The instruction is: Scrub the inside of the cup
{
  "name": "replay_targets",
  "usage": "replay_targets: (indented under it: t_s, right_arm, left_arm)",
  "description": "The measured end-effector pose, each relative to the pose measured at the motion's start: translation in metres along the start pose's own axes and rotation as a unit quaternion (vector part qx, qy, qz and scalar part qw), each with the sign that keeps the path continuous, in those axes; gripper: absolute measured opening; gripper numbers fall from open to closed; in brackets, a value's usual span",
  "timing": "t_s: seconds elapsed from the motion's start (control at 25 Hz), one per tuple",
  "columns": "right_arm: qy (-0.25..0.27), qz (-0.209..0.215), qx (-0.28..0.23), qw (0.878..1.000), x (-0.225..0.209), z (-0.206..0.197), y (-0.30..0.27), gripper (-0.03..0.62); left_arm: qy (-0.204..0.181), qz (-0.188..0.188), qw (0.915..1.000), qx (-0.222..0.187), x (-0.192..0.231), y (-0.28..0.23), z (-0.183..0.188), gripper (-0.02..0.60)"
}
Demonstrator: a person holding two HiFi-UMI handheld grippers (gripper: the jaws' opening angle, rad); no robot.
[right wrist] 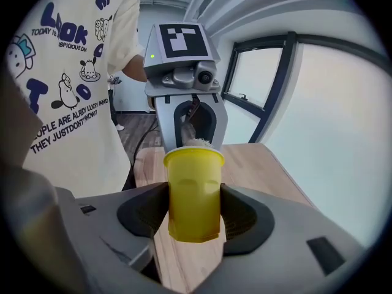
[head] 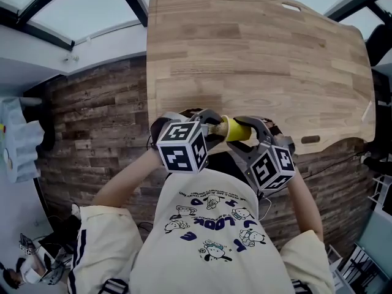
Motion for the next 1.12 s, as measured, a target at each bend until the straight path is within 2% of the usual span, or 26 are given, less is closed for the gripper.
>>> replay_targets:
  t_s: [0.56, 1.12]
  right_arm:
    - [-0.030, -0.025, 0.007, 0.999, -0.005, -0.019, 0.015, 0.258]
    - [-0.109, -0.109, -0.020, 0.988, -0.030, -0.035, 0.038, 0.259]
  left_arm:
    - [0.037, 0.015, 0.9991, -0.009, 0.011, 0.008, -0.008, 0.130]
    - [0.108, 0.067, 0.9912, -0.038, 0.034, 0.020, -0.017, 0.130]
Point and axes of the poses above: the fingertips, and each gripper's own axes: y backward along the fingers, x to its left, z out of its top, the point moved 5 cm from there along y, backward along the fingers, and after that the axes turned 4 degrees about -x, right-handed, at the moved point
